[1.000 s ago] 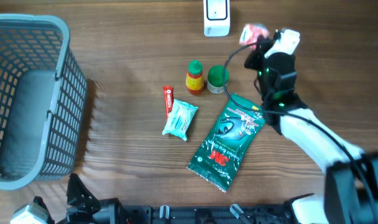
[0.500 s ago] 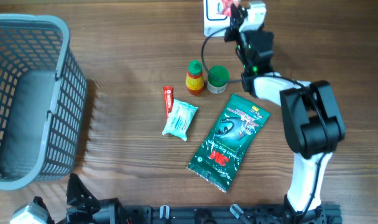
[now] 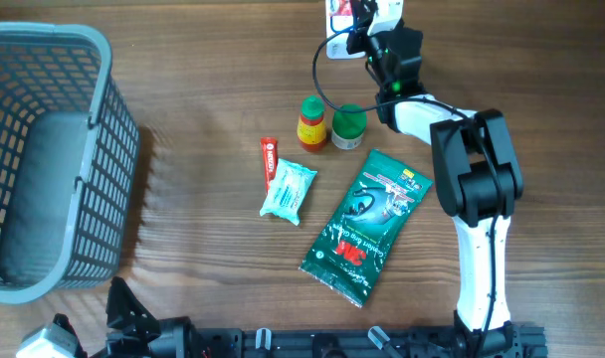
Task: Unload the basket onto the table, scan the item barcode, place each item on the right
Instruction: 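Carry the tissue pack away to the right, off the table area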
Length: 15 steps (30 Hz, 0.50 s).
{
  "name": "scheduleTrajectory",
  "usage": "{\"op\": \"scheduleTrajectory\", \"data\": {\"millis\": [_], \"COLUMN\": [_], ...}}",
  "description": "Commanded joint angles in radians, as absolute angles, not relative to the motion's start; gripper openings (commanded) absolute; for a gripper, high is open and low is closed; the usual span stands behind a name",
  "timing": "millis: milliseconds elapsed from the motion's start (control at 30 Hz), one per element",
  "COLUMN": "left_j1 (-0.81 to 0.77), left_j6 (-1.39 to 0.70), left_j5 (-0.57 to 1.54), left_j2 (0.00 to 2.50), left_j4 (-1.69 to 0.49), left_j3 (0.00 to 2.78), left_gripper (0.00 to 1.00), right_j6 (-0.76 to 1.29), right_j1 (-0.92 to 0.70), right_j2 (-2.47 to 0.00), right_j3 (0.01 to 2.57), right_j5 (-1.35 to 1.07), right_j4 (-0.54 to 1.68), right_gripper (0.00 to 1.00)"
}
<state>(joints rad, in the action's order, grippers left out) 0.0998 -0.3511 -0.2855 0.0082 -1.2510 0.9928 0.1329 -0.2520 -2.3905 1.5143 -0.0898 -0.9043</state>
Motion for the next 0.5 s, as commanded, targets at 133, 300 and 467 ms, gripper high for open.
{"op": "scheduleTrajectory", "data": {"millis": [133, 300, 467], "left_j1": [0.096, 0.096, 0.096], "left_j6": [-0.356, -0.356, -0.356], "left_j5": [-0.278, -0.278, -0.278], "left_j2": [0.006, 0.006, 0.006], "left_j4": [-1.248, -1.248, -1.248], "left_j3": [0.995, 0.995, 0.995], "left_gripper": [1.00, 1.00, 1.00], "right_j6": [0.160, 0.159, 0.164], "right_j1": [-0.195, -0.115, 0.073], "right_j2": [-2.232, -2.008, -1.825], "right_j3": [1.541, 1.541, 1.541], "right_j5": [-0.059, 0.236, 0.373], "right_j4": [-0.705, -0.366, -0.023], "right_gripper": [0.04, 0.04, 0.04]}}
